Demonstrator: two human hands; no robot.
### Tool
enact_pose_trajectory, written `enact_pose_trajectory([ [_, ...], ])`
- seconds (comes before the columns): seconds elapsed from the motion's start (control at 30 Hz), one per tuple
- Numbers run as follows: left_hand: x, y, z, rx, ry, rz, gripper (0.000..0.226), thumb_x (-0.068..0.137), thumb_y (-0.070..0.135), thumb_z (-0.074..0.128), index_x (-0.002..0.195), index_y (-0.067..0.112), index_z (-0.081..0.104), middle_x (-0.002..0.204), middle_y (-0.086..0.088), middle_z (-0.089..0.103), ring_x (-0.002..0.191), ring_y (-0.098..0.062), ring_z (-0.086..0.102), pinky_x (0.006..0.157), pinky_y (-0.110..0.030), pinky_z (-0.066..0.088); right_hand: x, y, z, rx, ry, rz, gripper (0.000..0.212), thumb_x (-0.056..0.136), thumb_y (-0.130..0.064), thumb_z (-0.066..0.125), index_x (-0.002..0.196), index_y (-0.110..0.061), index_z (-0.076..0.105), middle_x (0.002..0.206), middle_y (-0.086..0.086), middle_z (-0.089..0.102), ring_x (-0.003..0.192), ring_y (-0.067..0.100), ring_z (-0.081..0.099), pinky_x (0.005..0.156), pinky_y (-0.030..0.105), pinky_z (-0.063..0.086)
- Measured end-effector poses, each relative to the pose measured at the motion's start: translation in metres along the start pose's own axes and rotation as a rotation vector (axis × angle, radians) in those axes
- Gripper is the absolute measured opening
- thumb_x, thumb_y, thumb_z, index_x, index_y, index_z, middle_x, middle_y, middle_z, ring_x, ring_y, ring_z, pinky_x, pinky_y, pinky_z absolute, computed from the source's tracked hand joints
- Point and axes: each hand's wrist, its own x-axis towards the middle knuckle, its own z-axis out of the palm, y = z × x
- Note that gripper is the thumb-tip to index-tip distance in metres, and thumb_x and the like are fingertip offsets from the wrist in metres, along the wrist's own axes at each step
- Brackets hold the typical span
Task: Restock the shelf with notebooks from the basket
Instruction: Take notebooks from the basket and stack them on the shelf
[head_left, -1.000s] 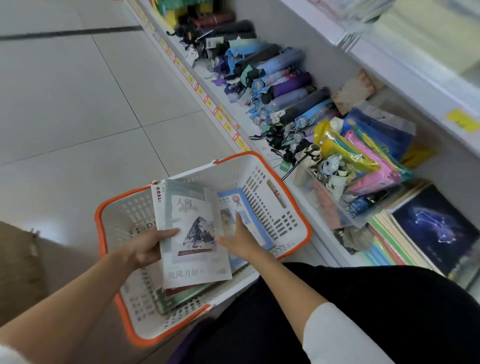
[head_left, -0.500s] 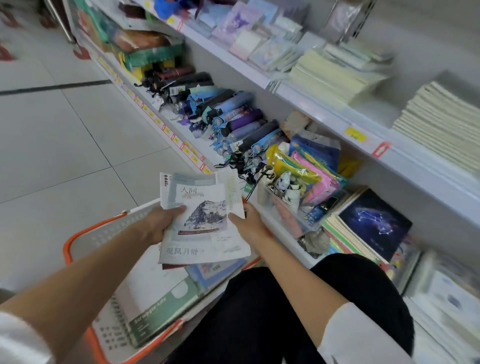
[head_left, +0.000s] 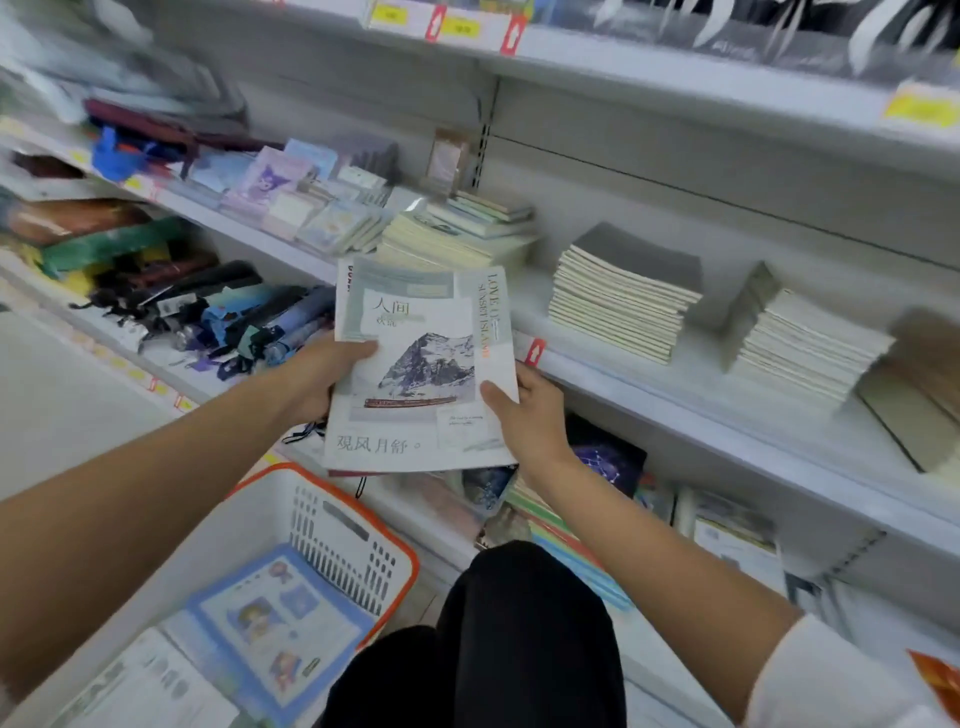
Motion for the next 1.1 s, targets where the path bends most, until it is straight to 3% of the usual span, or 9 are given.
enact_pose_trajectory([
  [0.2, 0.027, 0.062, 0.104, 0.160, -0.173, 0.131, 0.034, 0.097, 0.016, 0.053, 0.131, 0.011, 0.052, 0.117, -0.013, 0.066, 0.094, -0.028, 0.066, 0.075, -0.041, 0.057, 0.036, -0.038, -0.089, 0.157, 0.297, -0.028, 0.039, 0.089, -0.002, 0.063, 0.128, -0.009, 0.060, 0.116, -0.001, 0.067, 0.104, 0.017, 0.066, 0.093, 0.033, 0.053],
  [0.47, 0.061, 0.100, 0.198, 0.313, -0.210, 0.260, 0.019, 0.093, 0.003, 0.050, 0.109, 0.009, 0.058, 0.102, -0.011, 0.061, 0.071, -0.013, 0.056, 0.050, -0.017, 0.049, 0.121, -0.070, -0.171, 0.079, 0.623, 0.025, 0.010, 0.087, -0.012, 0.067, 0.094, -0.006, 0.071, 0.083, 0.003, 0.066, 0.081, 0.022, 0.061, 0.070, 0.029, 0.048],
  [0.53, 0.070, 0.103, 0.209, 0.295, -0.199, 0.249, 0.012, 0.090, -0.001, 0.052, 0.095, 0.009, 0.057, 0.091, -0.011, 0.058, 0.066, -0.013, 0.051, 0.054, -0.020, 0.045, 0.138, -0.067, -0.183, 0.032, 0.635, 0.083, 0.024, 0.087, -0.024, 0.068, 0.072, -0.010, 0.056, 0.069, 0.004, 0.053, 0.076, 0.023, 0.052, 0.064, 0.029, 0.039],
  [0.6, 0.080, 0.098, 0.211, 0.228, -0.242, 0.169, 0.011, 0.085, -0.004, 0.060, 0.087, 0.006, 0.057, 0.088, -0.010, 0.058, 0.073, -0.014, 0.056, 0.059, -0.019, 0.050, 0.146, -0.061, -0.191, 0.009, 0.623, 0.119, 0.034, 0.083, -0.040, 0.071, 0.079, -0.012, 0.052, 0.078, 0.003, 0.049, 0.082, 0.023, 0.048, 0.071, 0.031, 0.039],
  [0.7, 0.098, 0.086, 0.204, 0.227, -0.325, 0.197, 0.045, 0.074, -0.006, 0.073, 0.115, 0.008, 0.063, 0.117, -0.011, 0.062, 0.103, -0.020, 0.065, 0.084, -0.026, 0.055, 0.131, -0.048, -0.201, -0.059, 0.554, 0.084, 0.042, 0.080, -0.052, 0.070, 0.071, -0.022, 0.042, 0.066, -0.003, 0.040, 0.068, 0.019, 0.044, 0.065, 0.030, 0.035],
  [0.83, 0.112, 0.076, 0.196, 0.399, -0.212, 0.364, 0.042, 0.066, 0.007, 0.084, 0.098, 0.031, 0.072, 0.119, 0.002, 0.066, 0.112, -0.015, 0.061, 0.100, -0.037, 0.049, 0.112, -0.029, -0.211, -0.183, 0.484, -0.070, 0.059, 0.082, -0.054, 0.067, 0.125, -0.016, 0.053, 0.108, -0.008, 0.057, 0.103, 0.010, 0.054, 0.089, 0.025, 0.039],
  [0.9, 0.118, 0.075, 0.199, 0.434, -0.170, 0.403, 0.039, 0.065, 0.012, 0.084, 0.092, 0.037, 0.072, 0.109, 0.005, 0.071, 0.102, -0.015, 0.066, 0.099, -0.038, 0.050, 0.117, -0.022, -0.211, -0.273, 0.492, -0.109, 0.063, 0.085, -0.056, 0.061, 0.131, -0.013, 0.053, 0.107, -0.007, 0.057, 0.101, 0.008, 0.052, 0.088, 0.021, 0.038],
  [0.97, 0.127, 0.075, 0.204, 0.452, -0.151, 0.407, 0.045, 0.060, 0.019, 0.082, 0.099, 0.038, 0.072, 0.098, 0.008, 0.074, 0.094, -0.015, 0.069, 0.096, -0.040, 0.051, 0.128, -0.016, -0.209, -0.337, 0.503, -0.132, 0.059, 0.085, -0.067, 0.049, 0.113, -0.018, 0.062, 0.083, -0.007, 0.059, 0.079, 0.006, 0.054, 0.076, 0.021, 0.039],
  [1.1, 0.135, 0.073, 0.215, 0.550, -0.154, 0.468, 0.069, 0.063, 0.028, 0.087, 0.127, 0.029, 0.060, 0.105, 0.004, 0.071, 0.098, -0.014, 0.066, 0.093, -0.031, 0.052, 0.152, -0.003, -0.212, -0.469, 0.581, -0.181, 0.057, 0.079, -0.083, 0.028, 0.073, -0.029, 0.043, 0.052, -0.007, 0.043, 0.056, 0.011, 0.044, 0.061, 0.029, 0.038],
])
